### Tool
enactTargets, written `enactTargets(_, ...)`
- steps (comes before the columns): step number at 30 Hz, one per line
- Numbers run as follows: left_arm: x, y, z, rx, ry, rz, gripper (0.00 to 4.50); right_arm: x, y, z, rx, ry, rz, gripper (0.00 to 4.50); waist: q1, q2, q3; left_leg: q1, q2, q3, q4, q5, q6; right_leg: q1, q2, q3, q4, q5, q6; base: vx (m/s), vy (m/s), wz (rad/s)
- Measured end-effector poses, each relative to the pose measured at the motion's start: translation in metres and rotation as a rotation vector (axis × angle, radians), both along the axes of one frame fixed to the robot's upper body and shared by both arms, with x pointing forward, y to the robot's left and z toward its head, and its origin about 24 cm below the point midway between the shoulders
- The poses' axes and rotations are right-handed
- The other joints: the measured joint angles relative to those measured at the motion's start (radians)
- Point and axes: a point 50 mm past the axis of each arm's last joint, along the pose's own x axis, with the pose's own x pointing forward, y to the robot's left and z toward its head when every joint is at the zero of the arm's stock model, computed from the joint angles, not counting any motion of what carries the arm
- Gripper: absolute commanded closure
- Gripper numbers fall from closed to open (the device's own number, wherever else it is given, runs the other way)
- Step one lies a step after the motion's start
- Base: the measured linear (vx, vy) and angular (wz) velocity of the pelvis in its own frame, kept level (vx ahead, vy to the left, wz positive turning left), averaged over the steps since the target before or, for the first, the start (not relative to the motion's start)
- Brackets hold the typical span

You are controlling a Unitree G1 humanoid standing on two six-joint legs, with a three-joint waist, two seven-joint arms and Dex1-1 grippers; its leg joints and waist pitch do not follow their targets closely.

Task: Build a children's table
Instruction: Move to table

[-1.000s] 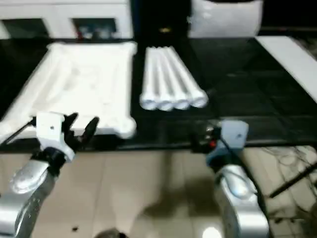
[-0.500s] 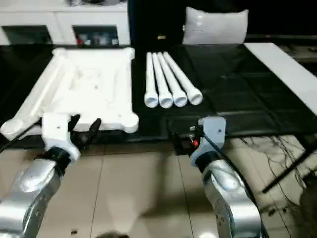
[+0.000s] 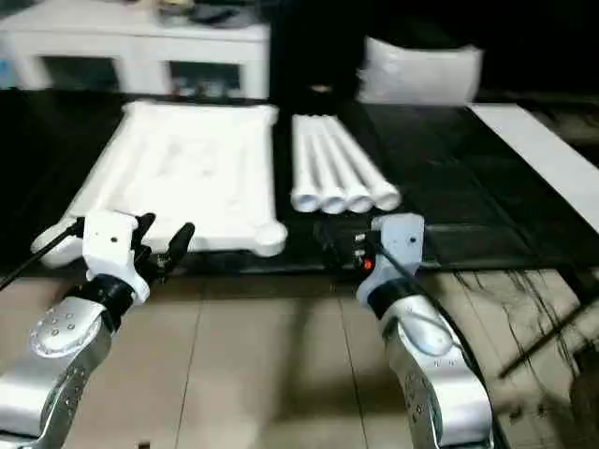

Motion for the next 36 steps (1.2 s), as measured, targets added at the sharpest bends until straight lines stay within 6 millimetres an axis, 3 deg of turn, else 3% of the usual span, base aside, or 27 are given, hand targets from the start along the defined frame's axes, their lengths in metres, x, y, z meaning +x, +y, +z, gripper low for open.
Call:
enactTargets(1, 0.0, -0.002, -0.001, -0.008, 0.005, -0.003, 1.33, 0.0, -0.002, -0.001, -0.008, 0.006, -0.009, 0.0, -0.003, -0.012, -0.003, -0.002, -0.011, 0.006, 0.003, -0.007, 0.0, 0.004, -0.007, 0.018, 0.005, 0.011, -0.001, 0.103, -0.002, -0.14)
enactTargets(2, 0.0, -0.009, -0.002, -0.025, 0.012, -0.023, 1.33, 0.001, -0.005, -0.005, -0.021, 0.025, -0.022, 0.0, 0.006, -0.009, -0.002, -0.015, -0.002, 0.012, 0.037, -0.021, 0.014, 0.007, -0.003, 0.027, 0.003, 0.002, -0.009, 0.121, -0.028, -0.1)
enactTargets(3, -0.001, -0.013, -0.003, -0.031, 0.015, -0.038, 1.33, 0.002, -0.012, -0.009, -0.04, 0.049, -0.045, 0.0, 0.017, -0.002, -0.005, -0.057, 0.021, 0.012, 0.118, -0.023, 0.019, 0.013, -0.002, 0.029, -0.002, 0.0, -0.016, 0.146, -0.031, -0.1)
enactTargets(4, -0.001, -0.013, -0.003, -0.03, 0.018, -0.038, 1.33, 0.002, -0.013, -0.01, -0.043, 0.055, -0.05, 0.0, 0.025, -0.005, -0.004, -0.075, 0.035, 0.013, 0.138, -0.021, 0.016, 0.016, -0.002, 0.033, -0.007, -0.003, -0.017, 0.146, -0.031, -0.1)
enactTargets(5, -0.001, -0.012, -0.002, -0.028, 0.016, -0.035, 1.33, 0.002, -0.012, -0.009, -0.042, 0.051, -0.048, 0.0, 0.042, -0.002, -0.006, -0.114, 0.067, 0.012, 0.131, -0.007, 0.0, 0.02, -0.002, 0.036, -0.013, -0.008, -0.018, 0.153, -0.014, -0.15)
enactTargets(6, -0.001, -0.012, -0.002, -0.028, 0.012, -0.035, 1.33, 0.002, -0.012, -0.009, -0.04, 0.049, -0.044, 0.0, 0.06, 0.011, -0.013, -0.149, 0.109, 0.013, 0.077, 0.028, -0.011, 0.023, 0.005, 0.027, -0.02, -0.014, -0.016, 0.162, 0.023, -0.08)
enactTargets(7, -0.001, -0.012, -0.001, -0.028, 0.011, -0.035, 1.33, 0.002, -0.011, -0.009, -0.04, 0.049, -0.042, 0.0, 0.07, 0.036, -0.02, -0.163, 0.145, 0.015, 0.007, 0.066, -0.001, 0.032, 0.019, 0.011, -0.025, -0.023, -0.014, 0.162, 0.023, -0.08)
enactTargets(8, -0.001, -0.011, -0.002, -0.024, 0.013, -0.033, 1.33, 0.002, -0.01, -0.009, -0.041, 0.052, -0.036, 0.0, 0.076, 0.055, -0.018, -0.154, 0.171, 0.008, 0.004, 0.125, -0.059, 0.037, 0.031, 0.0, -0.02, -0.037, -0.01, 0.172, 0.074, 0.02)
enactTargets(9, -0.002, -0.006, -0.003, -0.012, 0.023, -0.017, 1.33, 0.002, -0.003, -0.01, -0.03, 0.055, -0.012, 0.0, 0.075, 0.045, -0.016, -0.152, 0.16, 0.007, 0.01, 0.112, -0.07, 0.029, 0.021, 0.0, 0.017, -0.063, -0.036, 0.197, 0.082, 0.08)
enactTargets(10, -0.002, -0.002, -0.004, -0.008, 0.028, -0.005, 1.33, 0.002, 0.005, -0.008, -0.024, 0.049, 0.021, 0.0, 0.073, 0.031, -0.017, -0.152, 0.15, 0.006, 0.01, 0.106, -0.066, 0.002, 0.012, 0.001, 0.065, -0.071, -0.048, 0.197, 0.082, 0.08)
enactTargets(12, -0.001, -0.001, -0.005, -0.008, 0.031, -0.001, 1.33, 0.002, 0.007, -0.008, -0.027, 0.045, 0.037, 0.0, 0.071, 0.027, -0.019, -0.146, 0.142, 0.009, 0.012, 0.095, -0.054, -0.051, 0.012, 0.0, 0.124, -0.067, -0.032, 0.161, 0.044, 0.11)
enactTargets(14, -0.001, -0.003, -0.004, -0.015, 0.03, -0.01, 1.33, 0.002, 0.004, -0.007, -0.042, 0.043, 0.029, 0.0, 0.074, 0.011, -0.019, -0.124, 0.126, 0.025, 0.009, 0.082, -0.053, -0.108, -0.001, 0.011, 0.12, -0.046, 0.01, 0.119, 0.022, 0.06)
enactTargets(15, -0.001, -0.005, -0.004, -0.021, 0.029, -0.017, 1.33, 0.002, 0.003, -0.007, -0.049, 0.041, 0.028, 0.0, 0.08, -0.01, -0.016, -0.11, 0.106, 0.043, 0.009, 0.074, -0.06, -0.114, -0.015, 0.033, 0.064, -0.017, 0.002, 0.081, -0.048, 0.0)
enactTargets(16, -0.002, -0.008, -0.006, -0.036, 0.037, -0.023, 1.33, 0.002, 0.001, -0.008, -0.057, 0.044, 0.024, 0.0, 0.086, -0.021, -0.007, -0.103, 0.102, 0.052, 0.01, 0.066, -0.062, -0.108, -0.018, 0.045, 0.066, 0.021, -0.007, 0.081, -0.048, 0.0)
enactTargets(17, -0.003, -0.014, -0.009, -0.048, 0.048, -0.039, 1.33, 0.001, -0.002, -0.008, -0.064, 0.047, 0.016, 0.0, 0.1, -0.016, -0.005, -0.102, 0.105, 0.056, 0.028, 0.047, -0.028, -0.097, -0.013, 0.048, 0.053, 0.02, -0.014, 0.068, -0.076, -0.06)
enactTargets(19, -0.005, -0.022, -0.01, -0.056, 0.056, -0.077, 1.33, 0.002, -0.008, -0.007, -0.081, 0.043, -0.003, 0.0, 0.122, -0.004, -0.007, -0.121, 0.11, 0.047, 0.093, 0.029, 0.001, -0.071, -0.005, 0.047, 0.029, 0.021, -0.019, 0.084, -0.046, -0.09)
enactTargets(21, -0.005, -0.021, -0.009, -0.053, 0.05, -0.076, 1.33, 0.002, -0.008, -0.006, -0.087, 0.037, -0.005, 0.0, 0.132, 0.006, -0.011, -0.124, 0.125, 0.045, 0.051, 0.03, 0.001, -0.05, 0.004, 0.041, 0.015, 0.017, -0.019, 0.105, 0.001, -0.01)
enactTargets(22, -0.005, -0.021, -0.008, -0.052, 0.049, -0.076, 1.33, 0.002, -0.009, -0.006, -0.089, 0.038, -0.005, 0.0, 0.135, 0.037, -0.017, -0.105, 0.154, 0.056, 0.018, 0.062, -0.052, -0.038, 0.027, 0.039, 0.009, 0.013, -0.017, 0.106, 0.021, 0.02)
enactTargets(24, -0.006, -0.013, -0.012, -0.037, 0.065, -0.049, 1.33, 0.001, 0.003, -0.009, -0.077, 0.048, 0.045, 0.0, 0.137, 0.023, -0.006, -0.065, 0.169, 0.089, 0.006, 0.052, -0.099, -0.038, 0.026, 0.054, 0.023, -0.009, -0.032, 0.085, 0.071, -0.43)
enactTargets(27, -0.006, -0.009, -0.011, -0.027, 0.06, -0.035, 1.33, 0.001, 0.004, -0.008, -0.087, 0.046, 0.062, 0.0, 0.115, -0.018, -0.011, -0.035, 0.169, 0.134, 0.003, 0.024, -0.102, -0.058, -0.025, 0.023, 0.049, -0.007, -0.041, 0.117, 0.028, -0.48)
enactTargets(29, -0.004, -0.018, -0.008, -0.042, 0.048, -0.063, 1.33, 0.0, -0.004, -0.009, -0.106, 0.049, 0.046, 0.0, 0.105, -0.028, -0.018, -0.046, 0.164, 0.126, 0.004, 0.016, -0.087, -0.042, -0.016, 0.024, 0.031, -0.009, -0.019, 0.119, -0.021, -0.16)
enactTargets(31, -0.005, -0.029, -0.008, -0.054, 0.05, -0.105, 1.33, 0.002, -0.012, -0.01, -0.13, 0.056, 0.028, 0.0, 0.117, -0.015, -0.024, -0.097, 0.153, 0.082, 0.076, 0.007, -0.032, -0.03, -0.001, 0.026, 0.005, -0.006, -0.022, 0.159, 0.002, -0.08)
enactTargets(32, -0.005, -0.028, -0.008, -0.051, 0.05, -0.102, 1.33, 0.002, -0.012, -0.01, -0.13, 0.056, 0.031, 0.0, 0.121, -0.009, -0.026, -0.125, 0.147, 0.07, 0.086, 0.018, -0.022, -0.017, 0.004, 0.02, -0.005, -0.007, -0.021, 0.157, 0.021, -0.06)
enactTargets(33, -0.004, -0.025, -0.007, -0.044, 0.043, -0.092, 1.33, 0.004, -0.009, -0.007, -0.128, 0.042, 0.049, 0.0, 0.129, 0.01, -0.032, -0.148, 0.156, 0.065, 0.027, 0.048, -0.02, -0.007, 0.023, 0.007, -0.011, -0.012, -0.022, 0.172, 0.026, -0.1)
enactTargets(34, -0.005, -0.021, -0.007, -0.031, 0.045, -0.081, 1.33, 0.005, -0.006, -0.005, -0.12, 0.036, 0.061, 0.0, 0.131, 0.023, -0.031, -0.142, 0.164, 0.047, 0.043, 0.053, -0.065, 0.001, 0.03, -0.001, -0.009, -0.021, -0.017, 0.172, 0.026, -0.1)
enactTargets(35, -0.006, -0.016, -0.009, -0.023, 0.051, -0.062, 1.33, 0.006, 0.003, -0.004, -0.101, 0.032, 0.091, 0.0, 0.119, 0.021, -0.028, -0.131, 0.156, 0.043, 0.039, 0.046, -0.056, -0.011, 0.025, -0.008, 0.019, -0.031, -0.03, 0.208, 0.03, -0.12)
enactTargets(36, -0.005, -0.009, -0.009, -0.007, 0.052, -0.041, 1.33, 0.005, 0.012, -0.001, -0.093, 0.016, 0.131, 0.0, 0.106, 0.012, -0.029, -0.124, 0.15, 0.042, 0.038, 0.041, -0.049, -0.043, 0.016, -0.006, 0.094, -0.038, -0.035, 0.18, 0.01, 0.07)
